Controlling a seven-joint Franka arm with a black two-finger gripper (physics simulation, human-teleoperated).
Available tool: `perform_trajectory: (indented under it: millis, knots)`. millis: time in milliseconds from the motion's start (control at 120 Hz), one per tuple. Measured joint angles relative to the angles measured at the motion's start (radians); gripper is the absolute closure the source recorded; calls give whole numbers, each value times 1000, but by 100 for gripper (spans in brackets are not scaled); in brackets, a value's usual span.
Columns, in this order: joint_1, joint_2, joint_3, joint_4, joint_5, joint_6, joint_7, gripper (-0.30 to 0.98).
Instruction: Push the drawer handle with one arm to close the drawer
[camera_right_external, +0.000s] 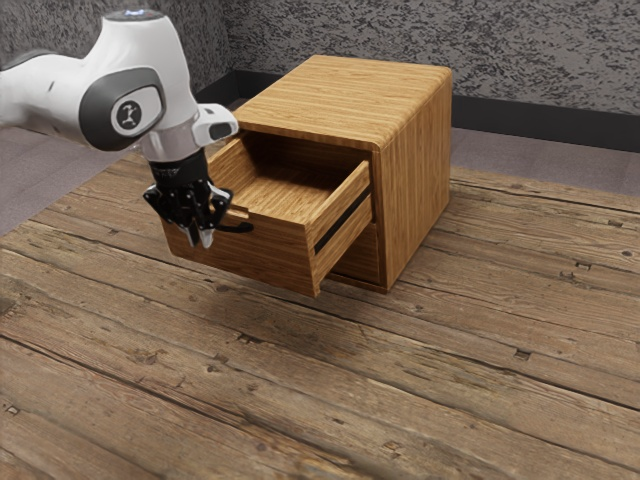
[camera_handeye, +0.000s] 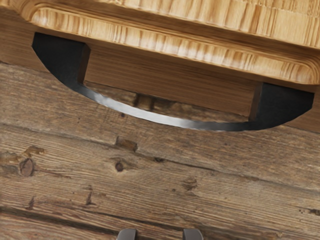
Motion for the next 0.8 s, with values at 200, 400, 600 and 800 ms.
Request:
perform_trajectory:
  millis: [200,400,600,800]
  knots:
    - [1,75,11,60,28,10,-1,68]
    - [-2,147,11,128,34,14,2,69]
    - [-3,222,10,211,36,17,5,68]
    - [1,296,8,303,49,19,6,68]
